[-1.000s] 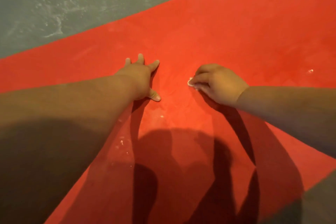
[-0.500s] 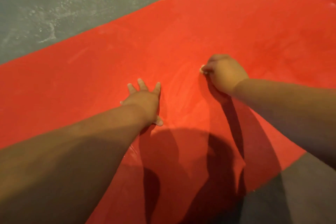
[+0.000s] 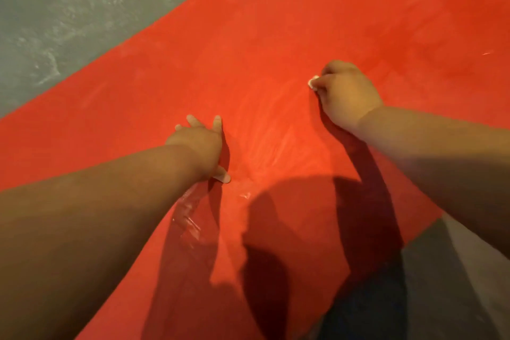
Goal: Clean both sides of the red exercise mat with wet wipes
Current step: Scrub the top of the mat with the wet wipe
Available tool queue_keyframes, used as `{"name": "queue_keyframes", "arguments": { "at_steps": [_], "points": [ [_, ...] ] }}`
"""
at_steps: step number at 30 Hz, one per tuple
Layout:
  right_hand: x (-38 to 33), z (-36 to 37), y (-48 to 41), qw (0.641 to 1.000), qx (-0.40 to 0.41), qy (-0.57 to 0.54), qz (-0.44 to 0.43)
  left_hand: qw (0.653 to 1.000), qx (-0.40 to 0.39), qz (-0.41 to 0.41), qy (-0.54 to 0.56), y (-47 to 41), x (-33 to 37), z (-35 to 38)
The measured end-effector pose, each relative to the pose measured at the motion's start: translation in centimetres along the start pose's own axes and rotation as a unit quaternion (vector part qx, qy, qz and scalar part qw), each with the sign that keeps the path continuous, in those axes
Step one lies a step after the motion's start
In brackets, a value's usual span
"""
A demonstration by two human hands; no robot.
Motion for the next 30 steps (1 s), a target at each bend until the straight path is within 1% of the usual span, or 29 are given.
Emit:
{"name": "queue_keyframes", "arguments": {
  "at_steps": [1, 2, 3, 5, 7, 8, 9, 10, 12, 14, 15, 16, 18, 19, 21, 22, 23, 24, 25, 27, 29, 30],
  "points": [
    [0.6, 0.0, 0.1, 0.999, 0.002, 0.0, 0.047, 1.0, 0.001, 0.003, -0.009, 0.1, 0.3, -0.3],
    [-0.1, 0.1, 0.6, 0.998, -0.007, -0.001, 0.061, 1.0, 0.007, 0.017, -0.02, 0.3, 0.9, -0.6],
    [-1.7, 0.1, 1.5, 0.999, -0.019, -0.011, 0.043, 0.999, 0.015, 0.043, -0.028, 0.4, 1.6, -0.8],
    [-5.6, 0.1, 4.1, 0.995, -0.052, -0.076, -0.032, 0.995, 0.015, 0.092, -0.034, 0.8, 3.5, -1.3],
    [-7.6, -0.1, 6.3, 0.984, -0.069, -0.129, -0.097, 0.997, -0.006, 0.079, -0.026, 1.3, 5.5, -1.5],
    [-7.0, -0.2, 6.7, 0.982, -0.068, -0.134, -0.111, 0.998, -0.014, 0.06, -0.021, 1.5, 6.4, -1.5],
    [-5.5, -0.3, 6.5, 0.985, -0.06, -0.123, -0.106, 0.999, -0.018, 0.043, -0.018, 1.6, 7.1, -1.5],
    [-3.4, -0.3, 5.8, 0.99, -0.042, -0.102, -0.082, 0.999, -0.018, 0.031, -0.014, 1.5, 7.5, -1.5],
    [1.7, -0.9, 4.3, 0.998, 0.001, -0.056, 0.003, 1.0, -0.02, 0.02, -0.005, 1.5, 7.8, -1.4],
    [5.5, -1.6, 3.5, 0.995, 0.012, -0.035, 0.093, 1.0, -0.014, 0.019, -0.015, 1.6, 7.5, -1.3],
    [5.8, -1.7, 3.6, 0.993, 0.009, -0.032, 0.116, 0.999, -0.006, 0.022, -0.03, 1.7, 7.5, -1.4],
    [4.9, -1.8, 4.0, 0.992, 0.0, -0.035, 0.122, 0.998, 0.008, 0.033, -0.048, 1.8, 7.5, -1.5],
    [0.9, -1.5, 5.9, 0.995, -0.014, -0.057, 0.079, 0.992, 0.036, 0.077, -0.088, 1.9, 8.3, -1.9],
    [-1.6, -1.1, 7.2, 0.996, -0.021, -0.084, 0.036, 0.99, 0.038, 0.094, -0.103, 1.9, 8.7, -2.1],
    [-5.5, -0.4, 10.0, 0.987, -0.05, -0.13, -0.079, 0.987, 0.027, 0.098, -0.122, 2.0, 9.5, -2.6],
    [-5.9, -0.4, 10.7, 0.981, -0.062, -0.134, -0.13, 0.986, 0.022, 0.093, -0.134, 2.0, 9.8, -2.8],
    [-5.1, -0.4, 10.6, 0.976, -0.064, -0.129, -0.162, 0.985, 0.017, 0.09, -0.144, 2.0, 10.0, -3.0],
    [-3.5, -0.5, 9.9, 0.978, -0.06, -0.12, -0.162, 0.985, 0.009, 0.088, -0.149, 2.0, 10.1, -3.0],
    [-1.6, -0.7, 9.0, 0.985, -0.044, -0.107, -0.131, 0.985, 0.002, 0.087, -0.146, 2.0, 10.1, -3.0],
    [3.5, -1.9, 7.3, 0.997, 0.02, -0.075, 0.006, 0.99, 0.001, 0.088, -0.115, 2.0, 10.1, -3.5],
    [7.7, -2.9, 6.7, 0.988, 0.047, -0.047, 0.137, 0.992, 0.014, 0.097, -0.079, 2.3, 10.6, -4.8],
    [8.2, -3.0, 6.7, 0.984, 0.04, -0.036, 0.172, 0.993, 0.019, 0.102, -0.063, 2.4, 11.1, -5.3]
  ]
}}
Point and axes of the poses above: each hand's wrist, its own y-axis away from the middle knuckle, its own z-axis out of the palm, x = y × z, the point moved 2 cm from there along -y, towards the middle knuckle, and after that the axes turned 7 degrees about -z, right-handed, at the moved point
